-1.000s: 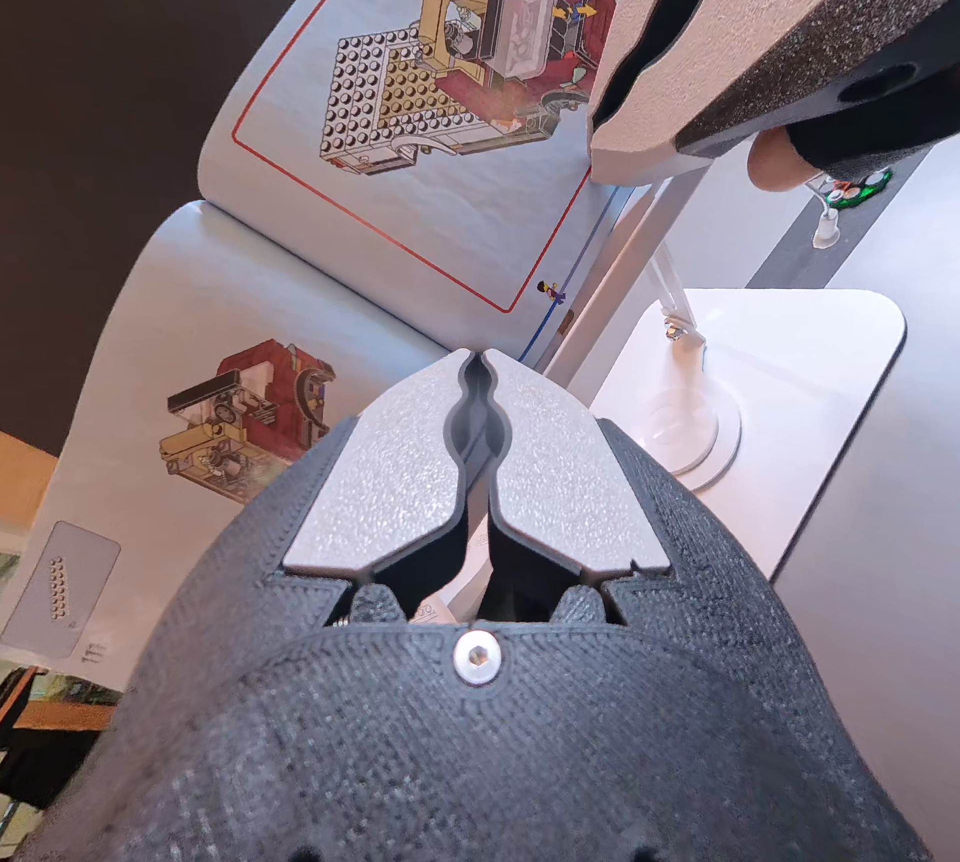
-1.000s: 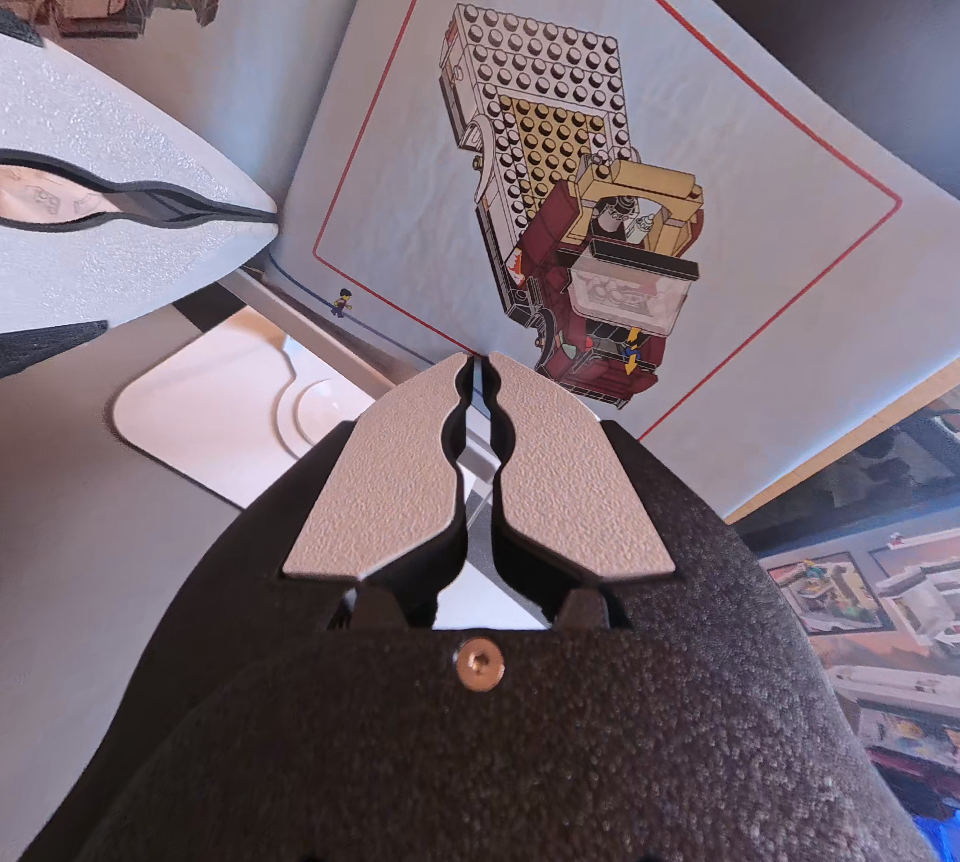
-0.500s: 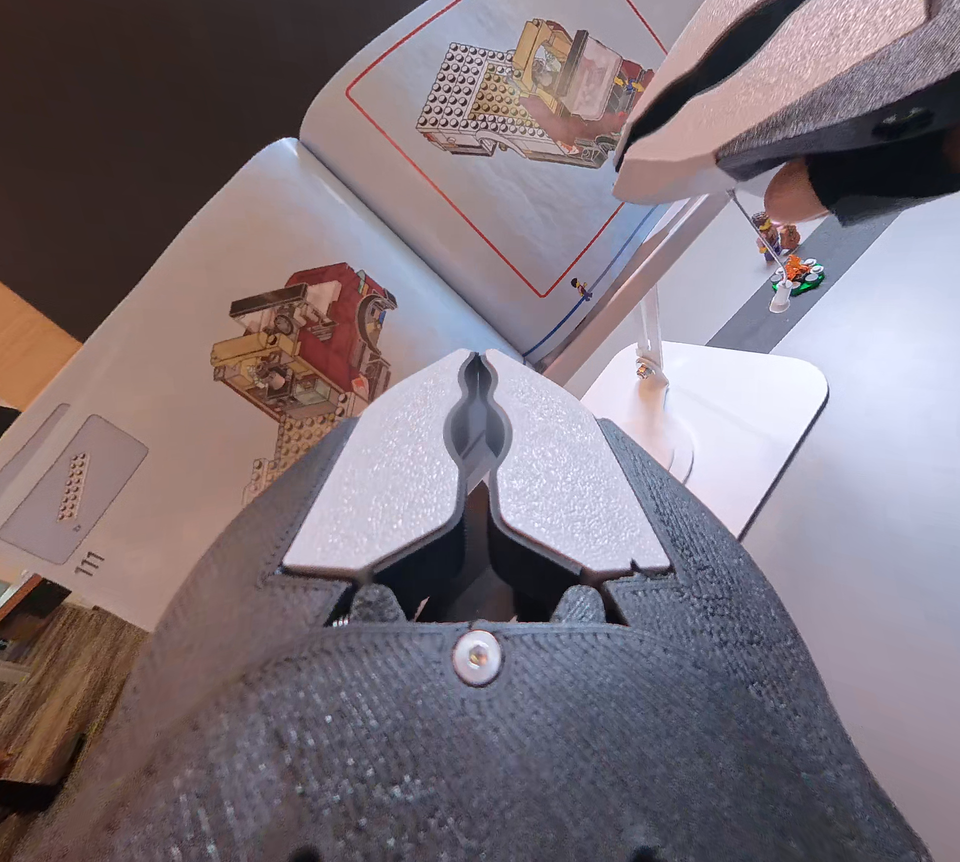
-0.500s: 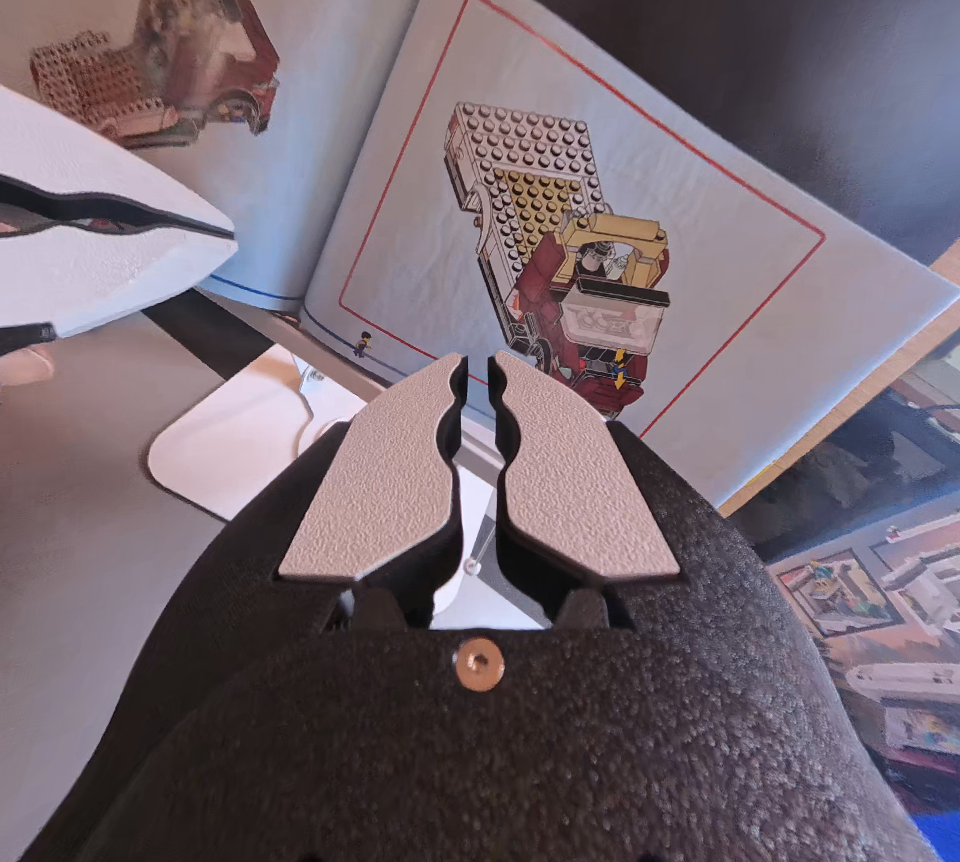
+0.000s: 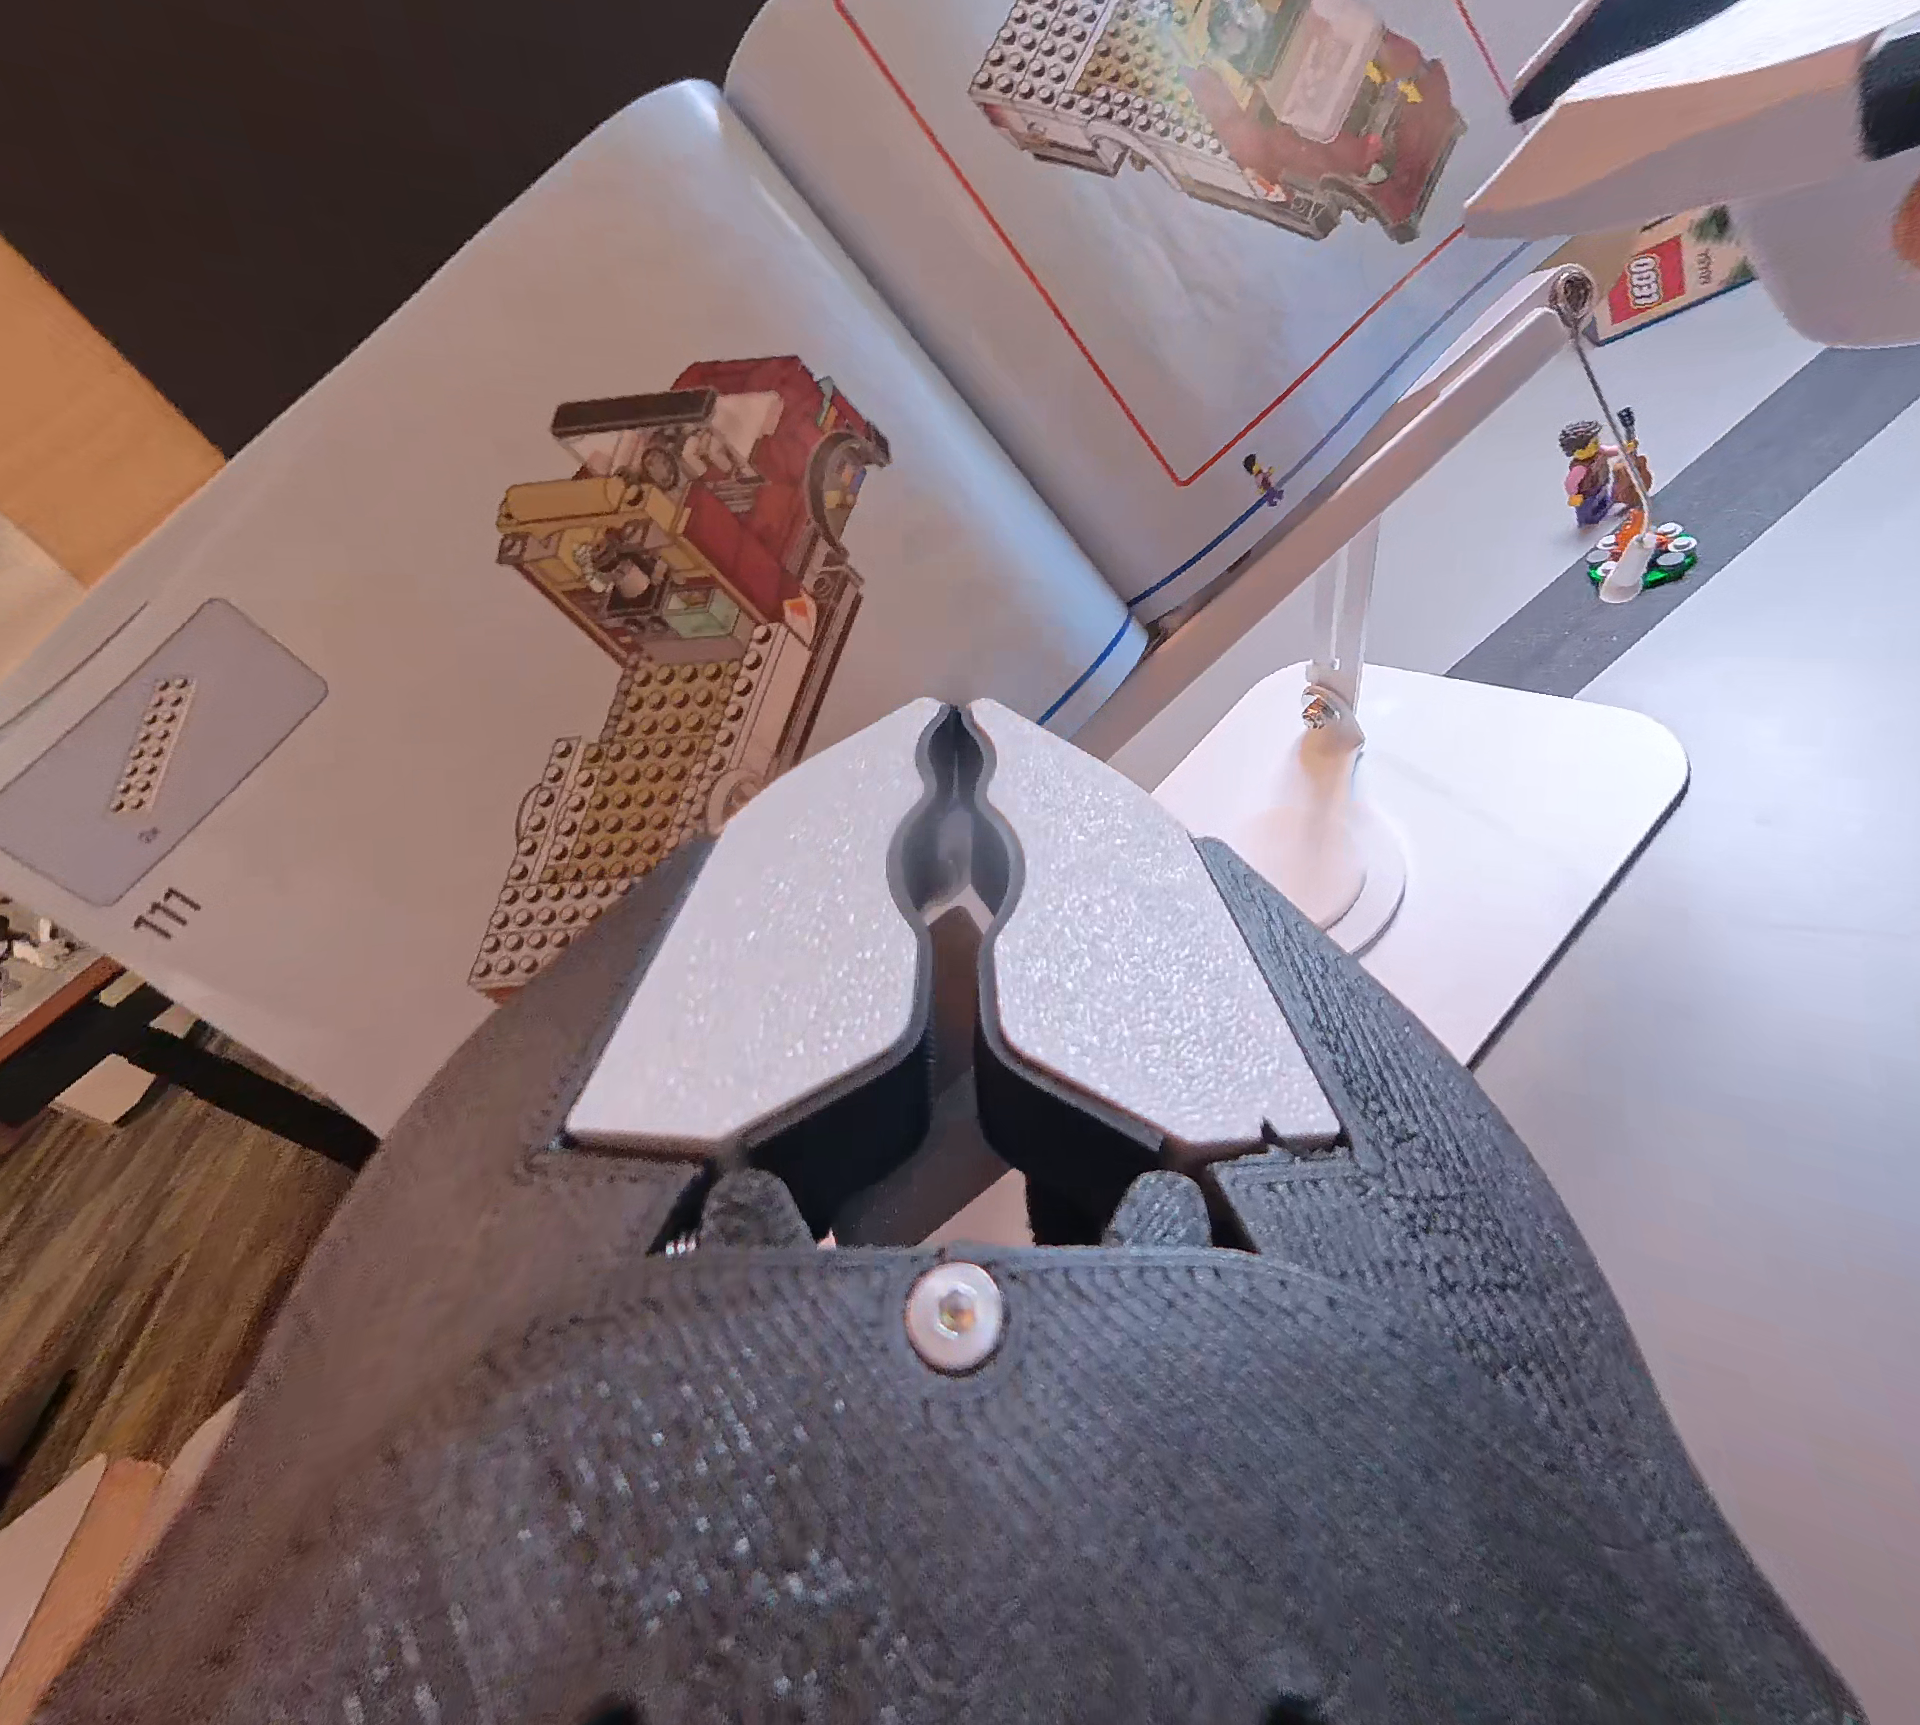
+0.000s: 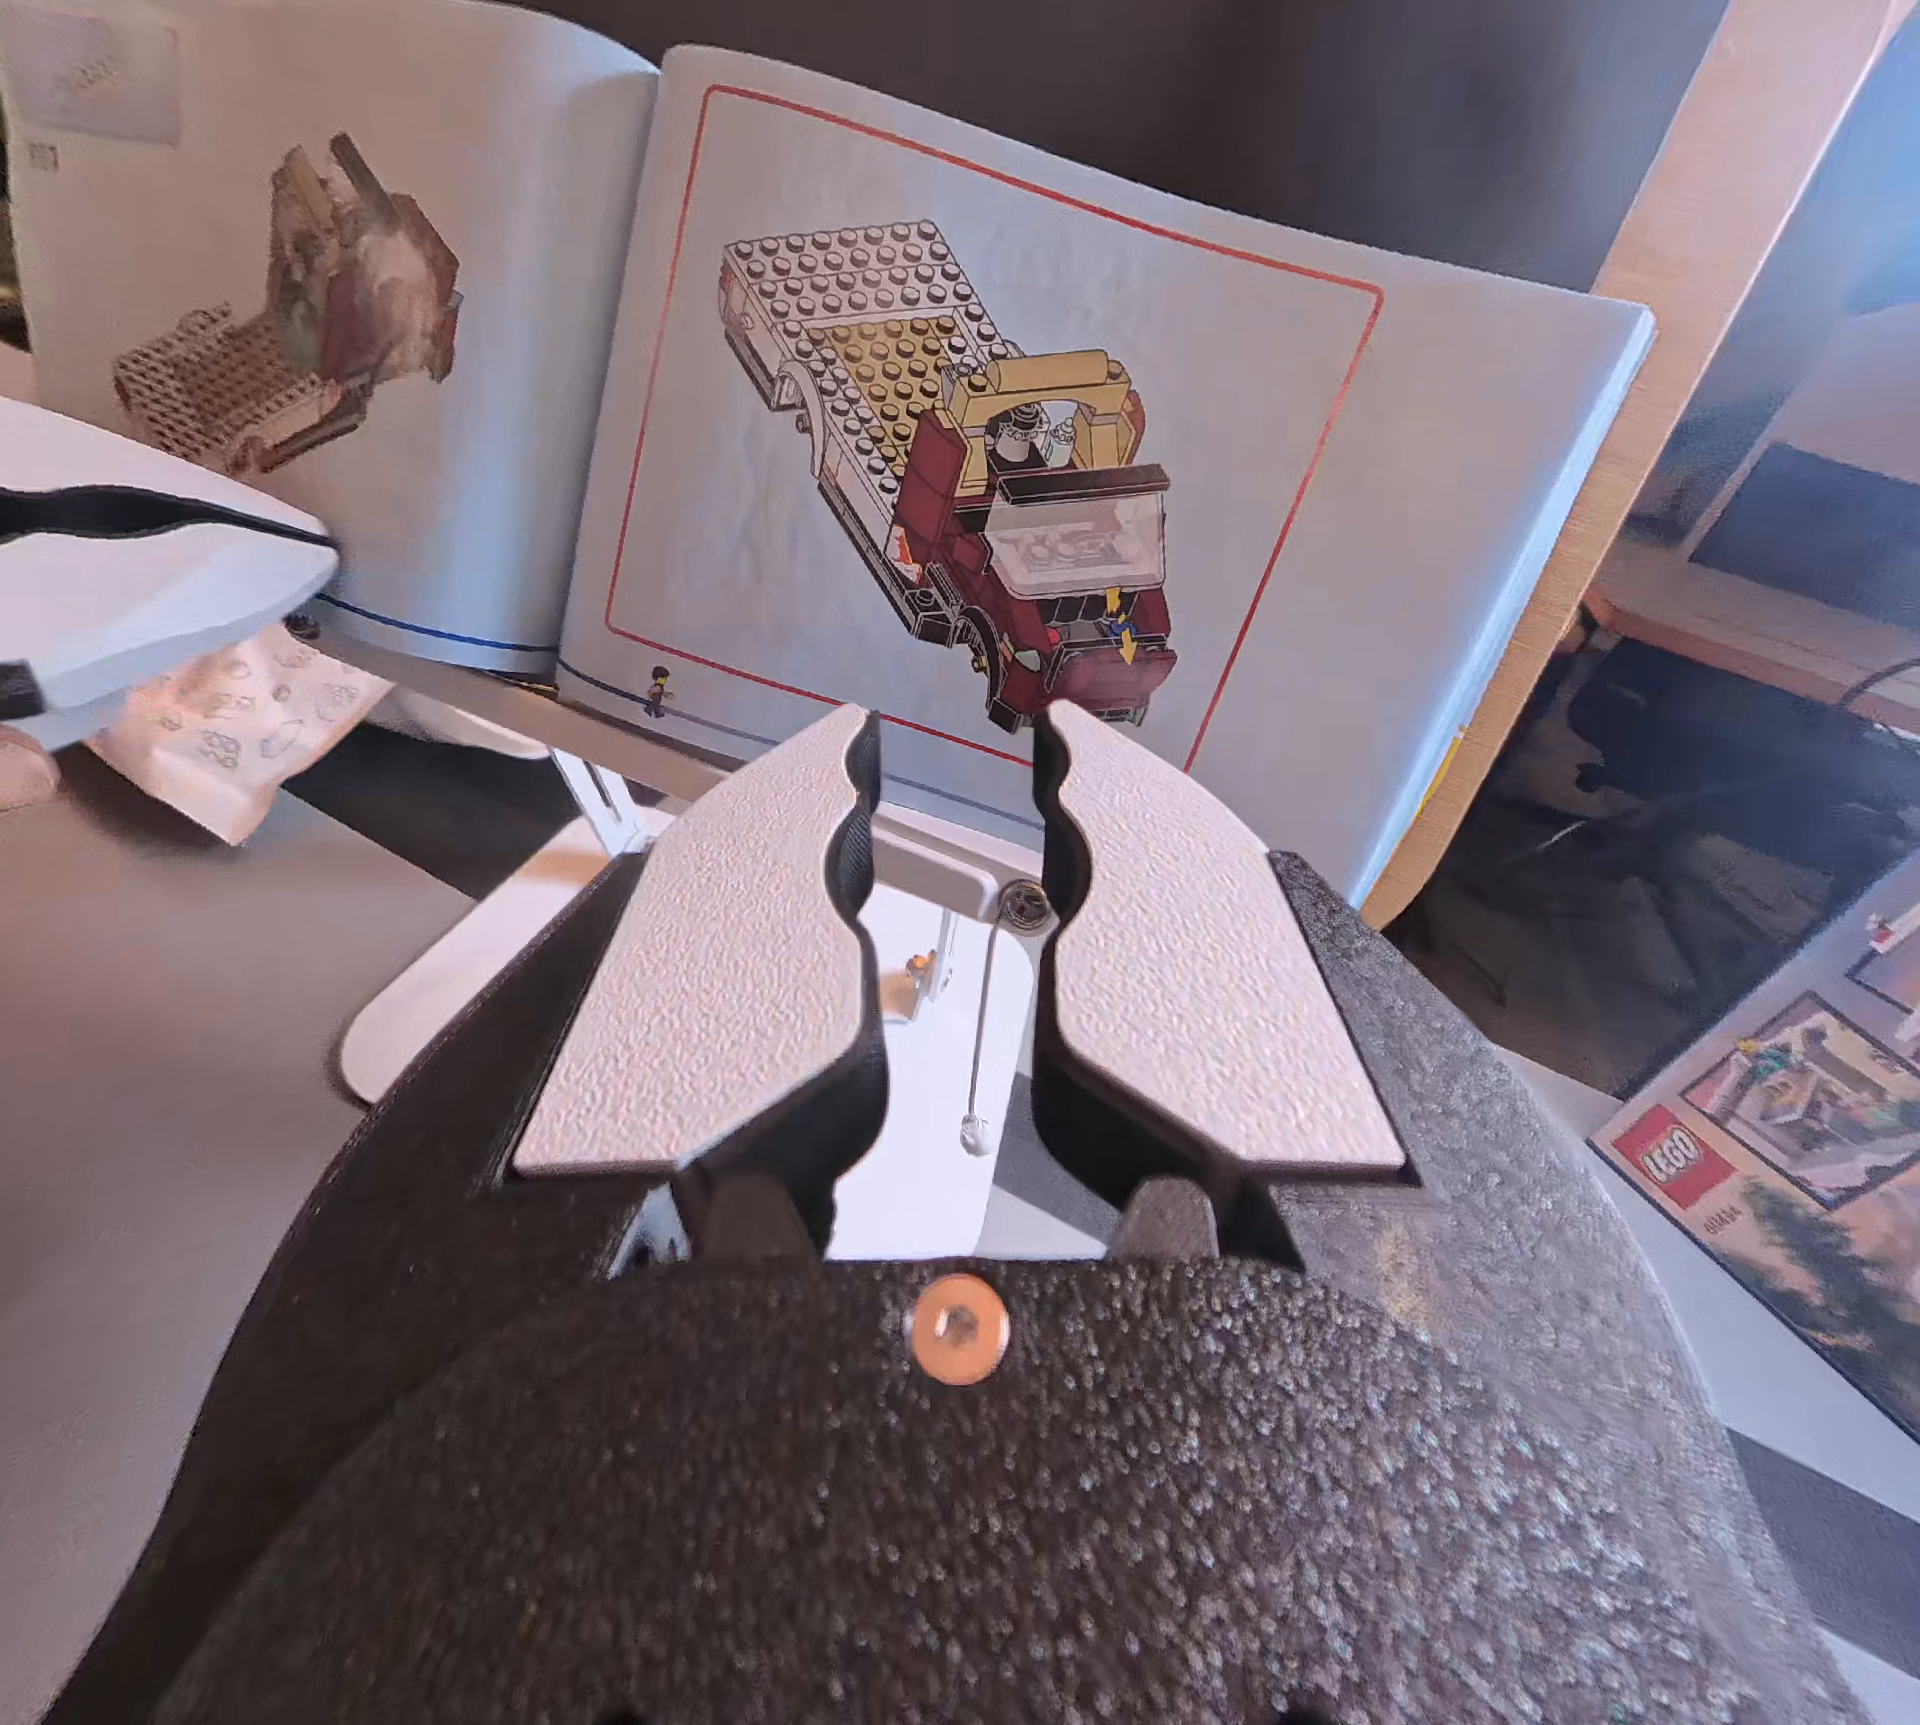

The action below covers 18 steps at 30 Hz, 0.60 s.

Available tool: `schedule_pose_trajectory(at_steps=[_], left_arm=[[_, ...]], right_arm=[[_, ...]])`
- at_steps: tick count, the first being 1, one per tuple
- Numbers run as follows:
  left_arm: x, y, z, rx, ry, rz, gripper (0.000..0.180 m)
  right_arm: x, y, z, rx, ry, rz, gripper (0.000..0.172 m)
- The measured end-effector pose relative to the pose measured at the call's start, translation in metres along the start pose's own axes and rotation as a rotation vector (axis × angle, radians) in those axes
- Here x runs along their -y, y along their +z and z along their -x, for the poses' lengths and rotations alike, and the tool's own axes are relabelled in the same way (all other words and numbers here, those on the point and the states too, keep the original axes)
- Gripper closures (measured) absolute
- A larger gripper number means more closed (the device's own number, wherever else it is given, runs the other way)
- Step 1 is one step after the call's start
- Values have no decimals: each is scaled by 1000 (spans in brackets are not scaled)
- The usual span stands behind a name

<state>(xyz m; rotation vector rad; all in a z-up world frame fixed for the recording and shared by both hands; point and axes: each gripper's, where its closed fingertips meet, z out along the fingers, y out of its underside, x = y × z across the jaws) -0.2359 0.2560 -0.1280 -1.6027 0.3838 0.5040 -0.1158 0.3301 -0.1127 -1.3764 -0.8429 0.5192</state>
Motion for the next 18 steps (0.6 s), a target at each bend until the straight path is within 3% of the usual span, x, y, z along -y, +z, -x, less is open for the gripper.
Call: schedule_pose_trajectory(at_steps=[6, 12, 18], left_arm=[[-9, -4, 14, 50, -44, 0, 180], [-17, -10, 32, 100, -116, 6, 180], [-29, -15, 49, 139, -172, 21, 180]], right_arm=[[27, -9, 13, 19, -37, -151, 132], [46, 5, 38, 72, -46, -139, 132], [33, 19, 88, 190, -161, -80, 132]])
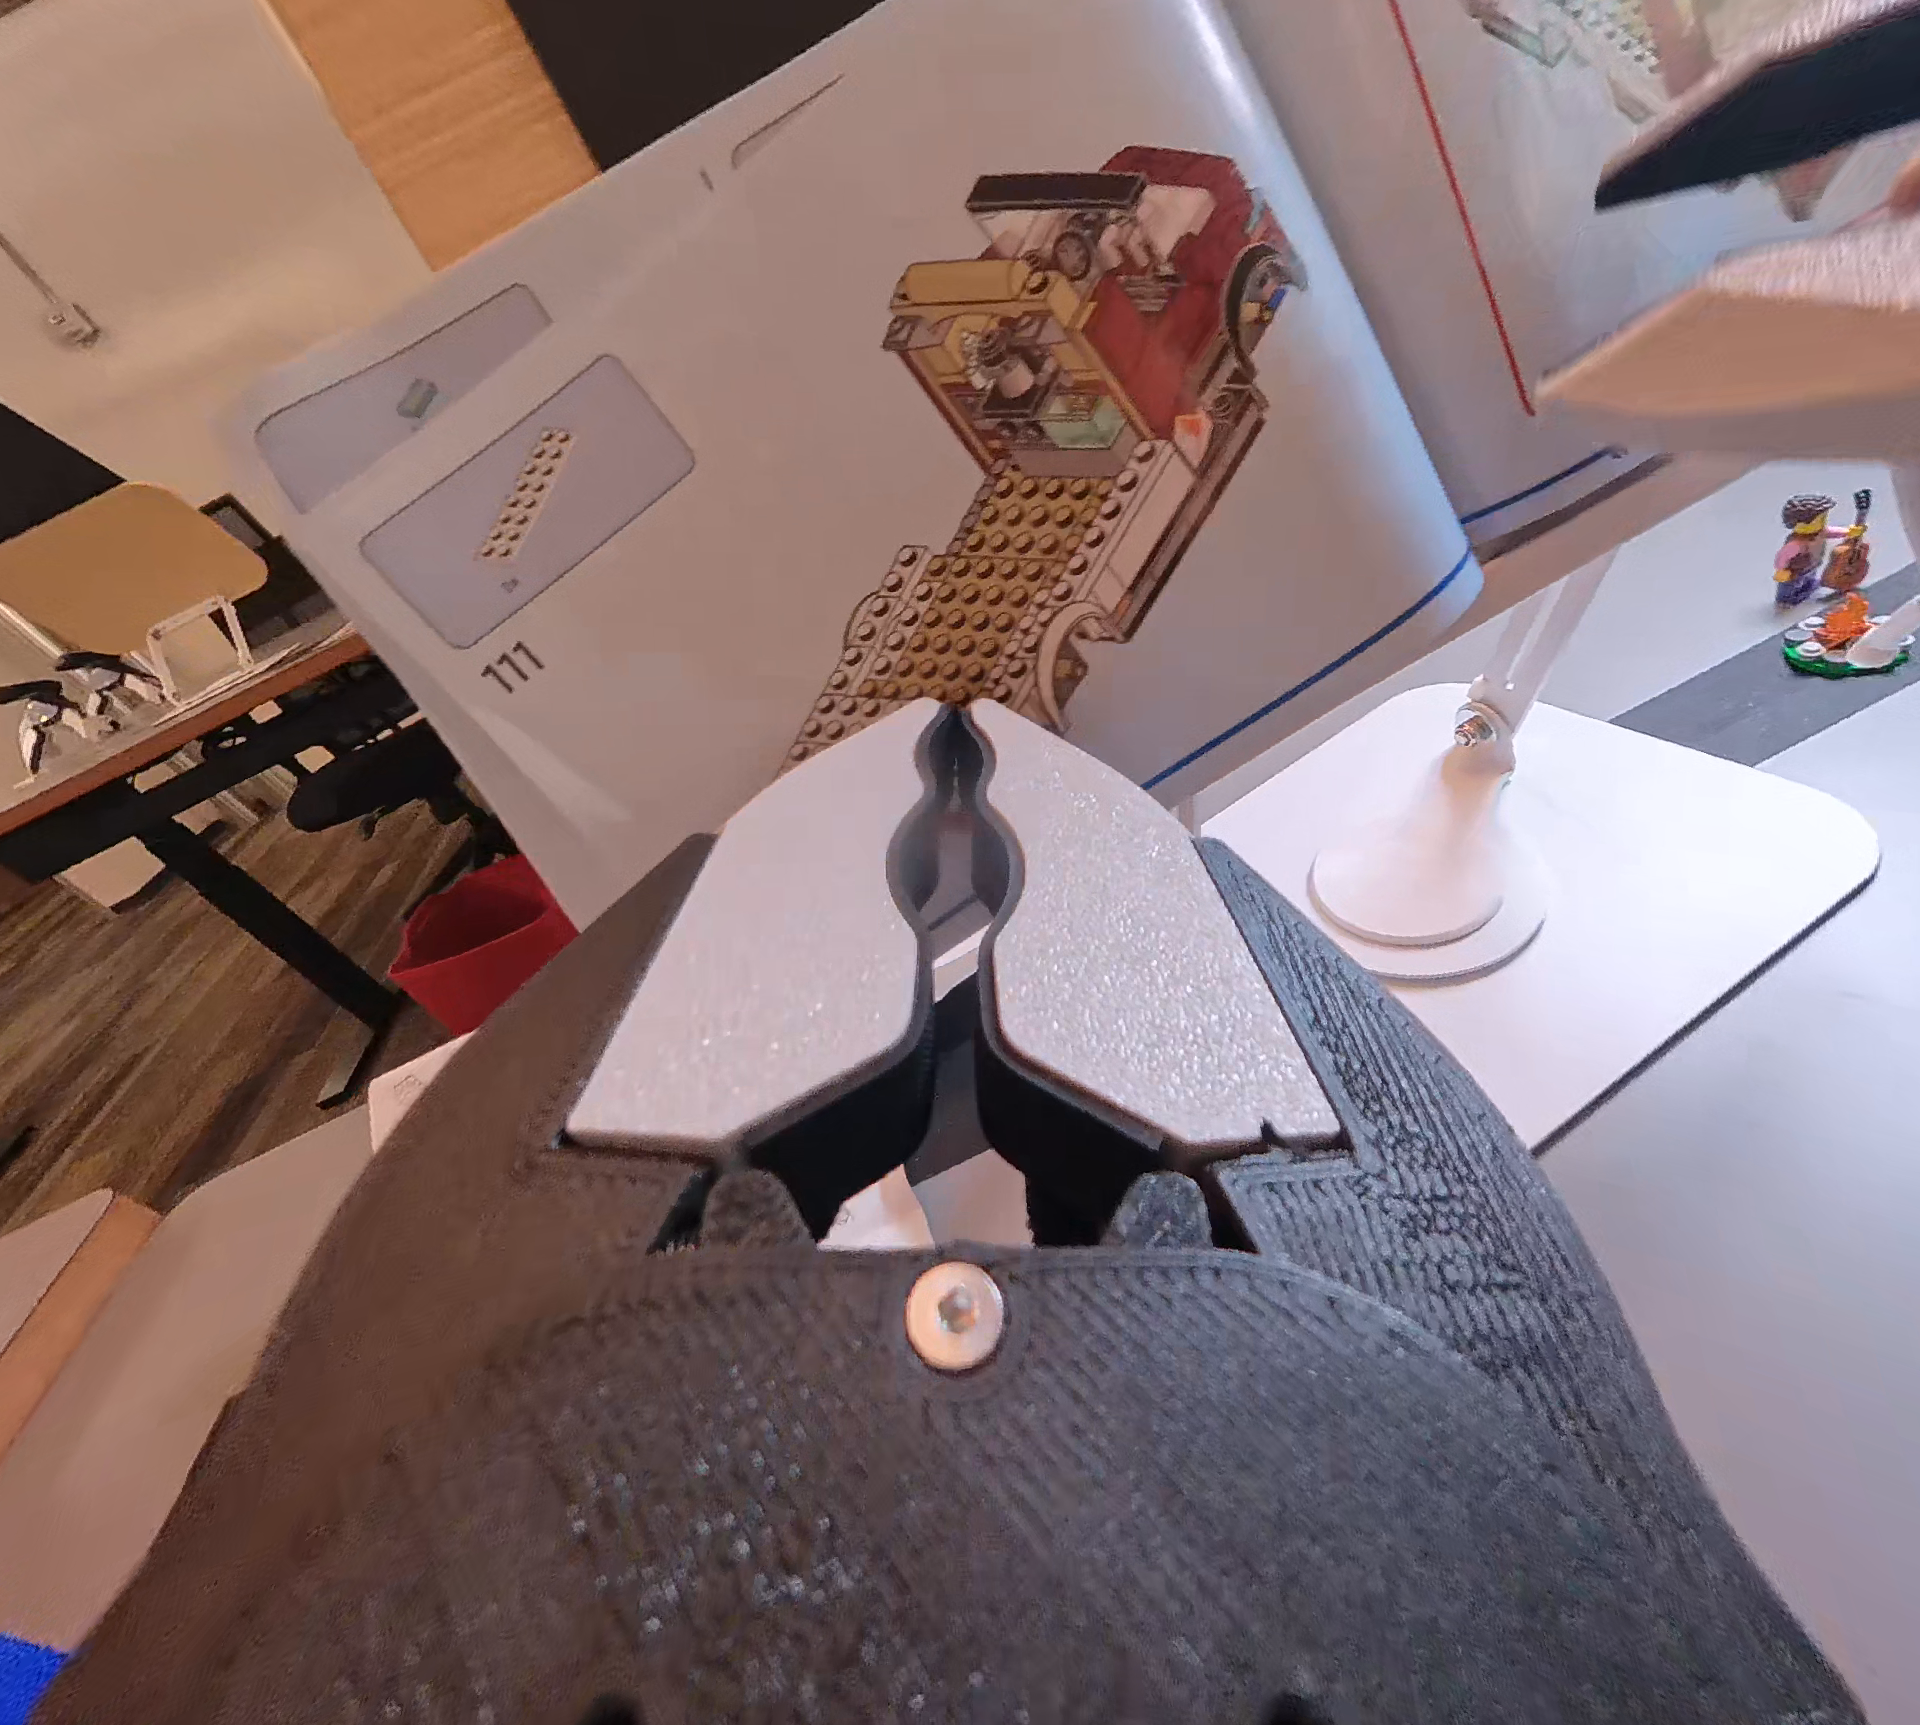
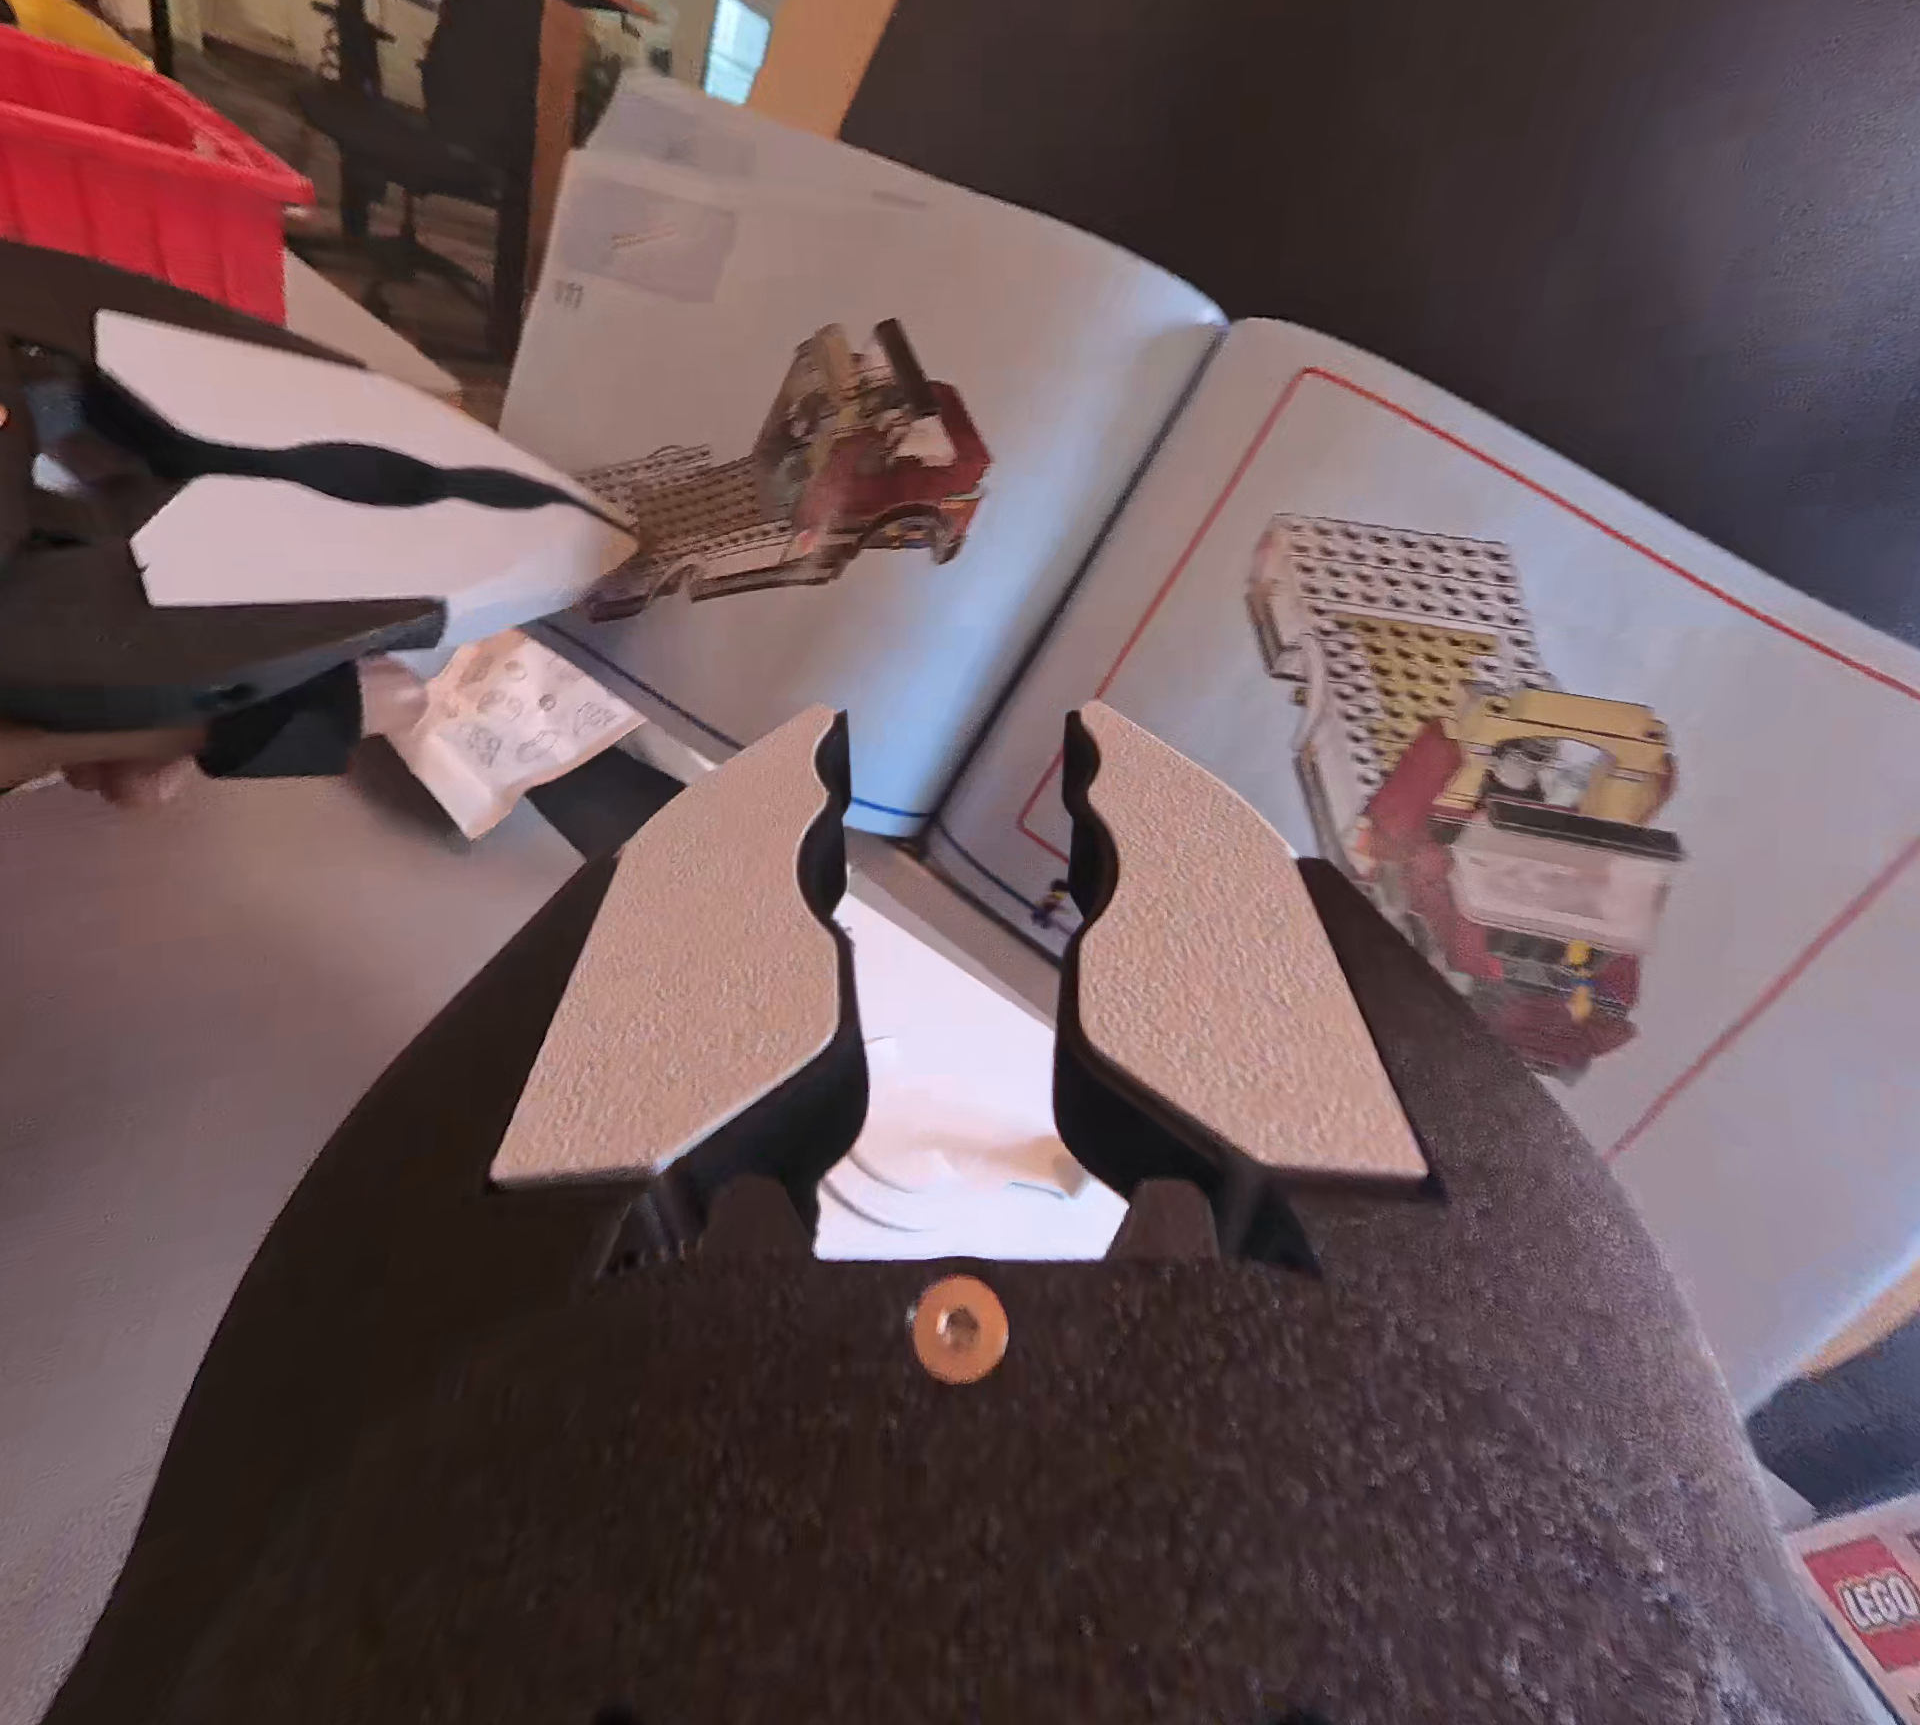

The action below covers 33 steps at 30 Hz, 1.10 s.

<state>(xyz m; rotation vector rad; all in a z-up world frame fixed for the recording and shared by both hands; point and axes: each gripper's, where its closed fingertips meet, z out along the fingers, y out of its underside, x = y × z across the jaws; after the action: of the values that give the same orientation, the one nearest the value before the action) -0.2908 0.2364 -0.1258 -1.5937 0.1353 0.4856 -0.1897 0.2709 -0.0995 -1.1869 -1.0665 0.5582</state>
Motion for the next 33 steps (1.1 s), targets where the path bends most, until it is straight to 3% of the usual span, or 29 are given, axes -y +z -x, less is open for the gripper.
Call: schedule_pose_trajectory(at_steps=[5, 10, 15, 18, 22, 33], left_arm=[[-13, -2, 14, 30, -90, 24, 180], [-20, -13, 29, 52, -175, 30, 180], [35, -30, 65, 100, -212, -125, 180], [48, -23, 80, 91, -253, -124, 175], [34, -3, 82, 72, -260, -30, 172], [30, 0, 81, 86, -244, -27, 173]], right_arm=[[-7, 13, 28, 43, -117, 51, 133], [-13, 23, 32, 46, -118, 81, 135], [-14, 22, 31, 55, -114, 86, 135], [-14, 22, 31, 64, -121, 98, 135], [-14, 21, 30, 68, -121, 106, 135], [-15, 21, 29, 71, -108, 104, 135]])
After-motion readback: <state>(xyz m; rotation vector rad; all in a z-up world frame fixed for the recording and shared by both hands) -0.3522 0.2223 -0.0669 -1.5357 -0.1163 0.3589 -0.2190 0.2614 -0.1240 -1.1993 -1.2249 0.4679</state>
